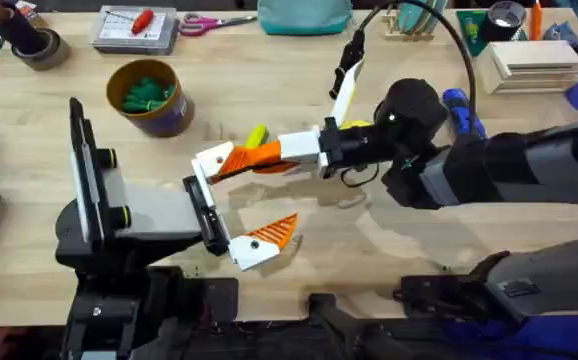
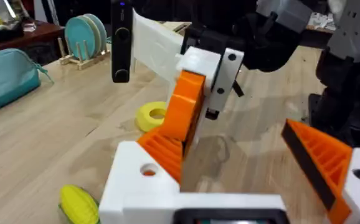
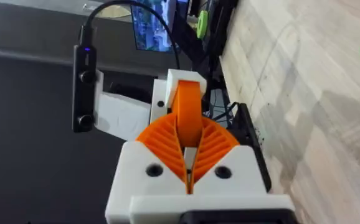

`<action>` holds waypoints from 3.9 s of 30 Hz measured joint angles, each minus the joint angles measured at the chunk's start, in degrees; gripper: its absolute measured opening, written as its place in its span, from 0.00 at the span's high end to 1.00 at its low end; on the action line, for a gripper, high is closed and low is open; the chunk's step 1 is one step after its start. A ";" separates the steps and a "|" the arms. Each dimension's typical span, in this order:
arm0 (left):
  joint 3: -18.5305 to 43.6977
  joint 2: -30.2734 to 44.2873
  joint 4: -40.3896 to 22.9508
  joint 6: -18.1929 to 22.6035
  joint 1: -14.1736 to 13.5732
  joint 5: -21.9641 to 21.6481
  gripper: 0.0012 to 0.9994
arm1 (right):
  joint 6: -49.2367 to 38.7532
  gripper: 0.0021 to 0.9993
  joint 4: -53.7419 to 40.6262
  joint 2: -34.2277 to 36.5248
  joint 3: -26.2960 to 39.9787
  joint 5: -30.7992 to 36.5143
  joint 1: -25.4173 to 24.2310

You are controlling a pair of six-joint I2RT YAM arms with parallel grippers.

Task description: Pick up the gripper from the table and insert it into the empty holder that is missing its gripper. Then pick up a screw, insert it into the mounting hole, and use the screwdriver to tighten it. Finally, clean up the table by picking up the vegetable and placing it into the bucket.

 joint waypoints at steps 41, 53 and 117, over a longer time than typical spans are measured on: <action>0.00 -0.01 0.09 -0.02 0.00 -0.61 0.01 | 0.11 0.99 0.07 0.00 0.00 3.01 0.63; 0.00 0.00 0.09 -0.04 0.00 -0.63 0.01 | 0.11 0.99 0.07 0.00 0.00 3.03 0.65; 0.02 -0.02 -0.07 0.24 -0.22 0.55 0.01 | -70.05 0.00 -137.04 -34.78 43.23 48.16 -23.98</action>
